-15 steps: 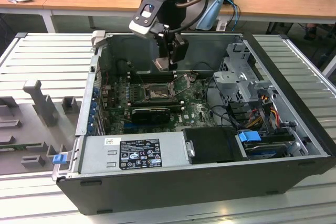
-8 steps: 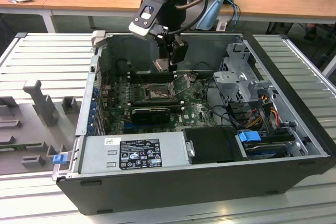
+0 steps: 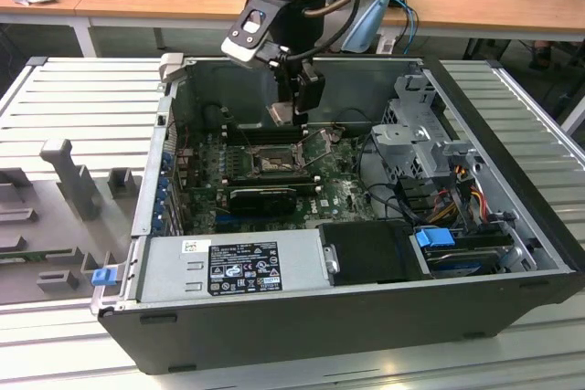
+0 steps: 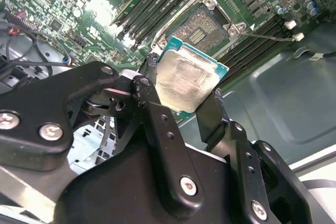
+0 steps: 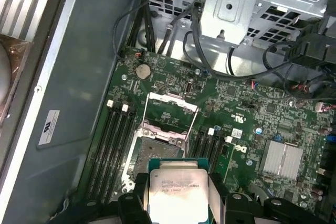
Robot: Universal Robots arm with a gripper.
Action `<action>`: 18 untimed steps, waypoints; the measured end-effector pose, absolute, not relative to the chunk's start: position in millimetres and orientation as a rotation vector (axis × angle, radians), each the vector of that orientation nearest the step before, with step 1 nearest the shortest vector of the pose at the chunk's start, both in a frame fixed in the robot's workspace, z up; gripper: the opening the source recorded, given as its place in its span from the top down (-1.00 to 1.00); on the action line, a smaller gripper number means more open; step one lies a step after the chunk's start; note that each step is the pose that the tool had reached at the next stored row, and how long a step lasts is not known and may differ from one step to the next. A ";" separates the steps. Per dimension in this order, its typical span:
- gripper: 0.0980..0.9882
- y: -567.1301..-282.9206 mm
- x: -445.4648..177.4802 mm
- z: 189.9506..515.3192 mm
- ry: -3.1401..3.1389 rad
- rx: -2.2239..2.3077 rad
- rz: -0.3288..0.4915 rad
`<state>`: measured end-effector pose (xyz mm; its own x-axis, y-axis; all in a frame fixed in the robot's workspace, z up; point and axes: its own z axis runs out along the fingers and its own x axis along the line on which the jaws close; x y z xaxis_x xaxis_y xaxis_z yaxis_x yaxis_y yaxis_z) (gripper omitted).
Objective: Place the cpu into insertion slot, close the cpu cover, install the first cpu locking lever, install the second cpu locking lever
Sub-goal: 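Place the cpu into insertion slot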
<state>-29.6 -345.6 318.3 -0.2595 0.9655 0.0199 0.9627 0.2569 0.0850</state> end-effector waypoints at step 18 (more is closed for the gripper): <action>0.00 -345.6 -29.9 306.0 2.191 2.184 0.115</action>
